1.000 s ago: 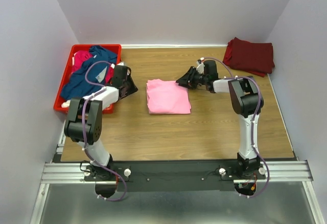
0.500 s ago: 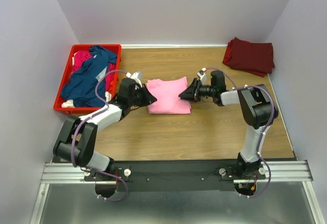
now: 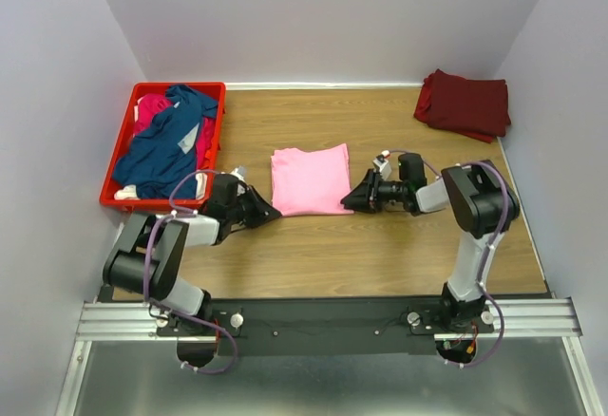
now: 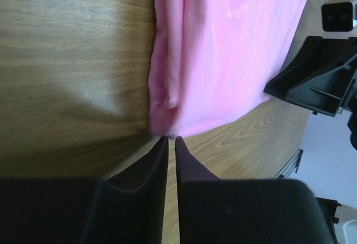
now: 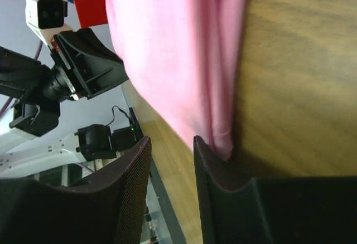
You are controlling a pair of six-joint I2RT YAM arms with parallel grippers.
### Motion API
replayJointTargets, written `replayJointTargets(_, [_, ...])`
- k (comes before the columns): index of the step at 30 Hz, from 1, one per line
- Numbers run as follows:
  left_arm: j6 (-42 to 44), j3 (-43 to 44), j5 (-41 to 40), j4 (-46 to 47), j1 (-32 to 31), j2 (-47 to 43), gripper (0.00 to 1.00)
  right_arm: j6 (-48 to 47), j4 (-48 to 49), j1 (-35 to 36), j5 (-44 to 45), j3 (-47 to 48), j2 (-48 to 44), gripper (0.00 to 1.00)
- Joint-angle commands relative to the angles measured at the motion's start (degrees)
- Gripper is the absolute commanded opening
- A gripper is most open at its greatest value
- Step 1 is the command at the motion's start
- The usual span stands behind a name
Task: Fold and stack the t-shirts
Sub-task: Fold the tshirt, then neatly place the folded tshirt to the corner
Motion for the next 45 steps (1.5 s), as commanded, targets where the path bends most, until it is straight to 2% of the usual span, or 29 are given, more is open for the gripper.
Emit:
replayJointTargets(1, [1.59, -0.61, -3.39, -7.46, 1.09, -6.81, 0.19, -5.27, -8.72, -0.62, 5.81, -0.09, -9.41, 0.44])
replayJointTargets(2, [3.08, 0.44, -3.83, -9.65, 0.92, -9.00, 0.20, -9.46, -16.84, -0.62, 8.60, 1.40, -11.08, 0.44])
replayJointTargets(4, [6.41, 3.42, -6.10, -12.47, -0.04, -12.25, 0.24, -13.61, -24.26, -0.62, 10.73, 4.49, -15.02, 0.44])
replayJointTargets(7, [10.63, 10.17, -14.27, -19.06, -5.57, -14.73, 0.29, -15.91, -29.90, -0.62, 14.42, 5.98, -20.56, 0.44])
replayJointTargets(9, [14.59, 14.05, -21.45, -22.49, -9.96, -15.26, 0.35, -17.23, -33.77, -0.71, 22.49, 6.34, -23.56, 0.46])
replayJointTargets(10, [16.00, 18.16, -23.76, -22.59, -14.42, -14.13, 0.39, -17.93, -38.75, -0.71, 26.17, 6.60, -26.27, 0.47])
replayJointTargets(11, [18.88, 20.46, -28.92, -25.81, -16.99, -13.08, 0.41, -18.11, -40.89, -0.62, 34.22, 6.78, -27.96, 0.52])
replayJointTargets(13, [22.06, 25.21, -33.60, -28.29, -21.56, -10.36, 0.46, -18.46, -44.76, -0.71, 41.73, 6.87, -30.60, 0.58])
replayJointTargets(14, [23.90, 29.93, -37.63, -30.74, -26.19, -6.69, 0.48, -18.55, -48.87, -0.80, 49.34, 7.21, -33.13, 0.67])
replayJointTargets(16, [27.60, 34.35, -41.43, -32.78, -30.44, -2.89, 0.51, -18.90, -55.11, -0.88, 55.89, 8.01, -34.91, 0.75])
replayJointTargets(17, [28.92, 37.85, -43.01, -33.92, -34.03, 0.70, 0.52, -19.17, -56.98, -0.89, 61.57, 8.71, -35.61, 0.84])
replayJointTargets(18, [30.93, 39.46, -45.90, -34.54, -35.80, 2.65, 0.55, -19.08, -59.61, -0.97, 63.81, 8.80, -36.75, 0.90])
replayJointTargets(21, [32.88, 44.82, -47.86, -36.47, -39.77, 9.51, 0.55, -18.47, -62.18, -1.93, 68.82, 8.10, -39.12, 0.98])
replayJointTargets(25, [34.64, 50.27, -48.83, -39.37, -42.76, 17.07, 0.55, -16.36, -64.81, -3.78, 70.60, 6.17, -41.24, 1.00])
replayJointTargets(32, [37.28, 57.48, -51.02, -44.12, -45.23, 27.09, 0.55, -16.62, -65.35, -6.51, 67.52, 3.71, -42.73, 0.99])
replayJointTargets(38, [38.60, 58.72, -52.61, -44.65, -45.23, 30.78, 0.55, -16.97, -65.35, -6.42, 65.33, 2.30, -43.44, 0.99])
replayJointTargets(45, [38.42, 58.02, -49.71, -43.60, -45.23, 34.13, 0.53, -17.93, -64.82, -6.42, 61.29, 2.12, -43.70, 0.98])
